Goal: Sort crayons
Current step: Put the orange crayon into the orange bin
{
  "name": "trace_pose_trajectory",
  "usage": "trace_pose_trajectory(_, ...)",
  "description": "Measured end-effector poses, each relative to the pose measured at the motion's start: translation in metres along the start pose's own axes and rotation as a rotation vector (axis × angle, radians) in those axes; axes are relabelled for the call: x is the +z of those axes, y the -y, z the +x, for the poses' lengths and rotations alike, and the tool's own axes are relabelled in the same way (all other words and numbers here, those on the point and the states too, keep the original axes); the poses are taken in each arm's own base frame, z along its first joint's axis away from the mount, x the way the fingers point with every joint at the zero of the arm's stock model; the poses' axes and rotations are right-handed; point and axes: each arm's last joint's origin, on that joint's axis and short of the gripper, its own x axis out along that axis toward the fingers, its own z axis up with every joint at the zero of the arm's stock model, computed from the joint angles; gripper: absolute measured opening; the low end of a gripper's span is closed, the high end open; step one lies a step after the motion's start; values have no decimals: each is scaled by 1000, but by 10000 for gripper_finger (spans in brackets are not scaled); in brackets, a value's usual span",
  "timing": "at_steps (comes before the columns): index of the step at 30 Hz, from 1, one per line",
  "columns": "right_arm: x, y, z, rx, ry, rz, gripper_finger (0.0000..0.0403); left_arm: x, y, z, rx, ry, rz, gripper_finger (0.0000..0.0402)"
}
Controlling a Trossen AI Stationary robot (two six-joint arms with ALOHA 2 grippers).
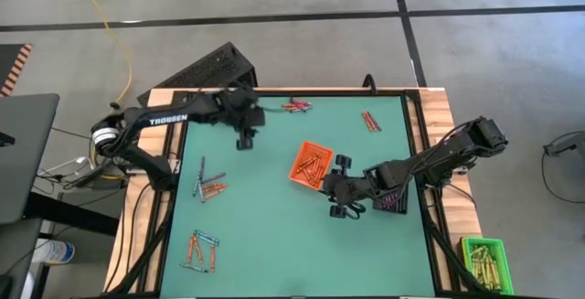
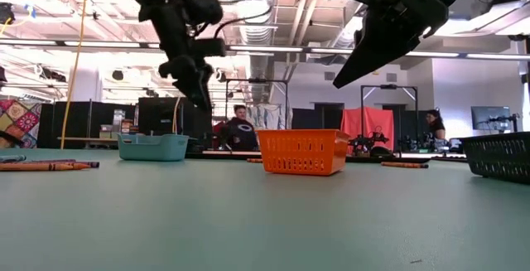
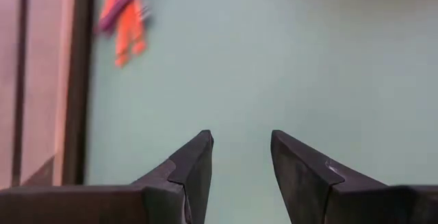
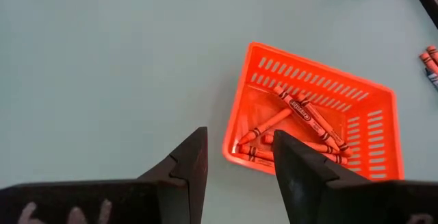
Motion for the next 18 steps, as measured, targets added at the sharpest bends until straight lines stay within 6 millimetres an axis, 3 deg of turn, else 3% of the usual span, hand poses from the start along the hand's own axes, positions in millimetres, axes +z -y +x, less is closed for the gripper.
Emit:
trace_pose_trajectory(10, 1, 7, 3, -19, -4, 17, 159, 45, 92, -11, -141, 159, 140, 139)
trace_pose_trajectory(18, 1, 14, 5, -69, -17, 26, 159, 65, 160, -32, -197, 312, 252, 139)
